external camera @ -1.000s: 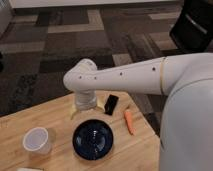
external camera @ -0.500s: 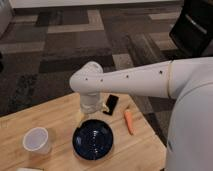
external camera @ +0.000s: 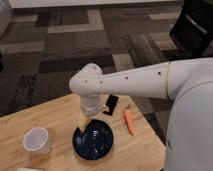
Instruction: Pick up the ceramic bowl
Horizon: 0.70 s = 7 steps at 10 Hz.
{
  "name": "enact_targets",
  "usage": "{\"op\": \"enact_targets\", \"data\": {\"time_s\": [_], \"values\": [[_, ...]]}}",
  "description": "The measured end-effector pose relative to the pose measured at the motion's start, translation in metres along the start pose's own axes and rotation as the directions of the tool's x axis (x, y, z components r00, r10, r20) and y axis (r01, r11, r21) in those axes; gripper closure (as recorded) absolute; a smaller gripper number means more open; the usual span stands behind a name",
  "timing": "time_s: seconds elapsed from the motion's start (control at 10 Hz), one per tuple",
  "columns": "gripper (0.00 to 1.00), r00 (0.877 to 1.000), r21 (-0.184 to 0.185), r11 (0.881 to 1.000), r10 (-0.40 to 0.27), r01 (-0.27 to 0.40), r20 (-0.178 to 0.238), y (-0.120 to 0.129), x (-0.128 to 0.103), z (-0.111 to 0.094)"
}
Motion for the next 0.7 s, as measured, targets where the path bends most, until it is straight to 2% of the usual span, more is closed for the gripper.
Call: {"op": "enact_targets", "data": {"time_s": [0.2,0.4,0.7], "values": [[0.2,1.0,0.0,1.0,-0.003,0.003,-0.001,0.001,0.0,0.001],[0.2,0.999,-0.019,0.999,-0.039,0.039,-0.005,-0.002,0.0,0.016],[0.2,0.996,-0.014,0.996,-0.085,0.086,0.011,-0.008,-0.001,0.028]]}}
